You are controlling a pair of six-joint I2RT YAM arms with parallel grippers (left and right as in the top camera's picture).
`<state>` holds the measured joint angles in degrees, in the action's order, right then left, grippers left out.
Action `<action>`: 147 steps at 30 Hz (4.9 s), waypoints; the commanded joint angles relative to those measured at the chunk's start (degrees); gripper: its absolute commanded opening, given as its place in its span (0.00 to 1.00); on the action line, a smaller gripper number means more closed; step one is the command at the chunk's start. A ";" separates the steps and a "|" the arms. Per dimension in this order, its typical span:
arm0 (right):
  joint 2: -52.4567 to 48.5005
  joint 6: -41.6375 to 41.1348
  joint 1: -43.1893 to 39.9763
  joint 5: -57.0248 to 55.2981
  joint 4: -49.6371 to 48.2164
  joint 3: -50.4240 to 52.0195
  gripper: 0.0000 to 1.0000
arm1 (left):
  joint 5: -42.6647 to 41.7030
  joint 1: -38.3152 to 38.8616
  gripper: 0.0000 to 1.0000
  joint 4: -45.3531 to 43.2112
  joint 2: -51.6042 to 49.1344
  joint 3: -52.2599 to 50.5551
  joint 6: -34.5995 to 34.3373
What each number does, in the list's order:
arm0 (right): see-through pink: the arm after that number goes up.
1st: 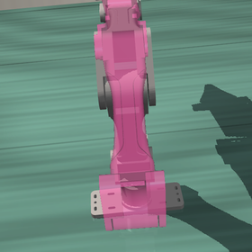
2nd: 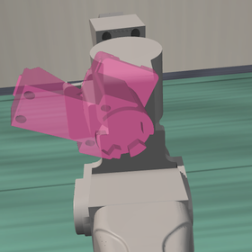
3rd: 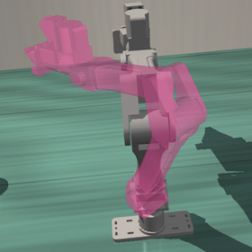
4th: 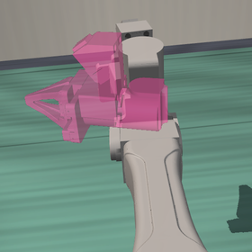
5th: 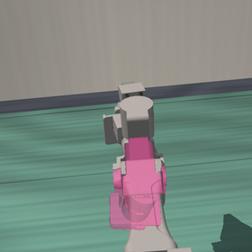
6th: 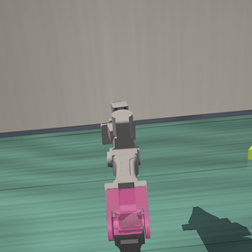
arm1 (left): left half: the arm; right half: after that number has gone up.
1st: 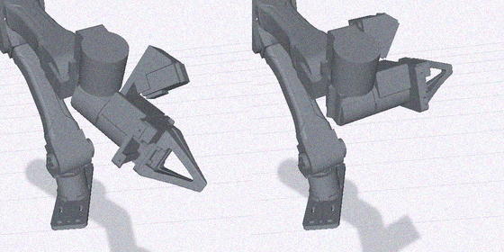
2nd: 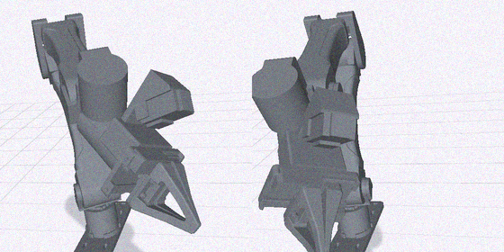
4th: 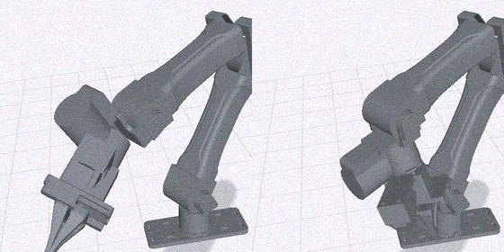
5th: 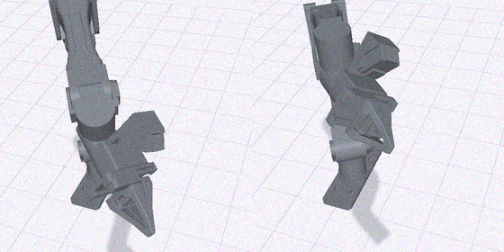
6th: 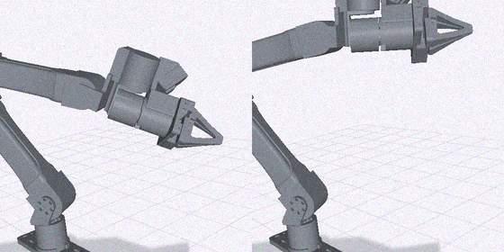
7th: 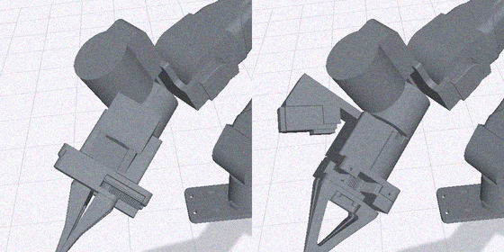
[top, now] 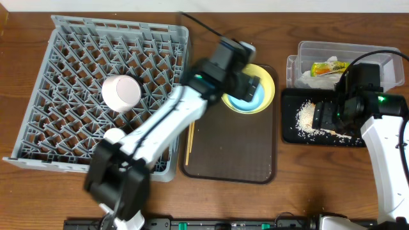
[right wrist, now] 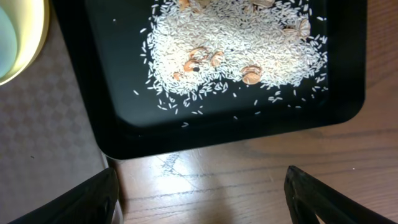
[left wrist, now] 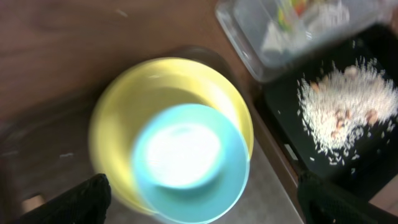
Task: Sort waste into correct bins and load items into the dishwasher
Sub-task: 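Release the pink bowl in the rack and reach left gripper to blue bowl, then grasp the light-blue bowl off the yellow plate with the left gripper, then carry the light-blue bowl into the rack and release it on its side, then reach the left gripper to the yellow plate edge and grasp it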
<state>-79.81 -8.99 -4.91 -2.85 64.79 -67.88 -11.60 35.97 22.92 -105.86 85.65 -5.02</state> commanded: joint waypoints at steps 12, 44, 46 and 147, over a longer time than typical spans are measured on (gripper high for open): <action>0.44 -1.51 -0.68 -1.60 0.22 -1.11 0.84 | 1.86 4.61 0.76 -5.25 -15.23 0.83 0.94; 0.44 -1.51 -0.68 -1.57 0.39 -1.11 0.84 | 4.35 2.82 0.06 11.80 -2.80 0.85 0.94; 0.44 -1.51 -0.66 -1.60 0.39 -1.11 0.84 | 1.53 1.07 0.06 11.78 0.42 0.85 0.96; 0.44 -1.51 -0.66 -1.18 0.61 -1.11 0.85 | 5.25 0.72 0.96 19.45 -3.26 -0.35 0.09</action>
<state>-79.81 -9.89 -4.91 -3.66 65.36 -67.88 -8.10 35.77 43.18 -106.87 85.89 -5.52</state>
